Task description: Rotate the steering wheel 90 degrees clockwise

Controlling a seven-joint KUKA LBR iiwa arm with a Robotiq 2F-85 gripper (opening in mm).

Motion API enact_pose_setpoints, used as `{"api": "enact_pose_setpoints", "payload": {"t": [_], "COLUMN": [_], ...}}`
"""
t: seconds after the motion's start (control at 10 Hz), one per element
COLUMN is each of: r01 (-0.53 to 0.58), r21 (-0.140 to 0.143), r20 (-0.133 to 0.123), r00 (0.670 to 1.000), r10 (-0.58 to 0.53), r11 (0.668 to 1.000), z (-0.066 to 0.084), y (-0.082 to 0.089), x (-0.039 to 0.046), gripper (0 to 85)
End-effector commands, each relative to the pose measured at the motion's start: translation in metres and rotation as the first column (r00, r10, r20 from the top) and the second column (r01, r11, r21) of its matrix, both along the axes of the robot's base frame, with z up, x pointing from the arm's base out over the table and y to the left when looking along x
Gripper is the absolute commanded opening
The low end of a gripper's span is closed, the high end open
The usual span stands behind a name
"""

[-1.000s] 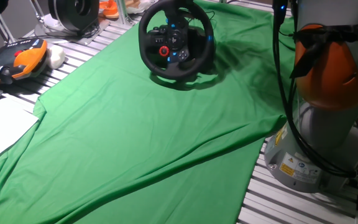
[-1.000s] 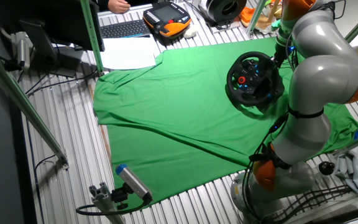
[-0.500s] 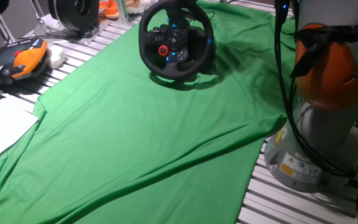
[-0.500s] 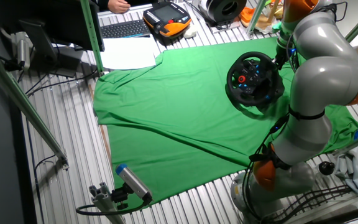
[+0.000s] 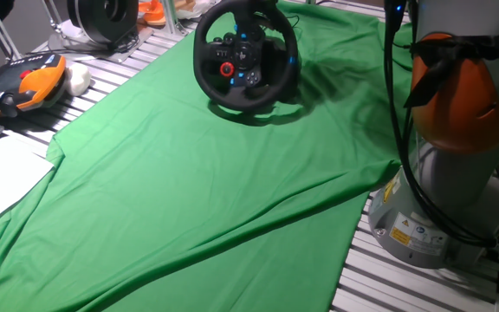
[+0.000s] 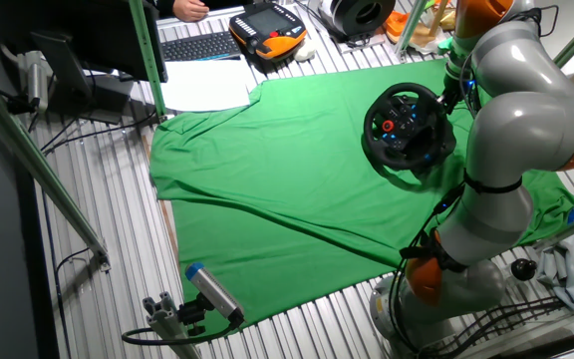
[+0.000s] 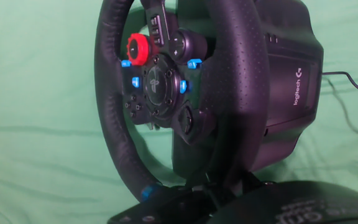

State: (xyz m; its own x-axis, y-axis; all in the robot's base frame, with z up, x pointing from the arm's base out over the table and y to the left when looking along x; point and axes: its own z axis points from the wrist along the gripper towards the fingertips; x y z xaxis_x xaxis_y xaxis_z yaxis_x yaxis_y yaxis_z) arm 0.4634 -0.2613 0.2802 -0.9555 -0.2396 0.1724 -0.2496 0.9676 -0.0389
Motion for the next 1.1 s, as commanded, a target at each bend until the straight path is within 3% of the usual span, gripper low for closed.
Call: {"api": "enact_pose_setpoints", "payload": {"t": [0.0,0.5,1.0], "r01": [0.006,0.026,0.032], "r21": [-0.001,0.000,0.003], "r20": [0.004,0.018,0.025], "r00": [1.000,0.999,0.999], "r10": [-0.006,-0.026,-0.032], "r11": [1.000,1.000,0.999], "z": [-0.001,-0.008,-0.012], "y": [0.001,0.008,0.012], "x": [-0.0018,-0.0097,-0.0124], "gripper": [17.0,17.0,17.0]}}
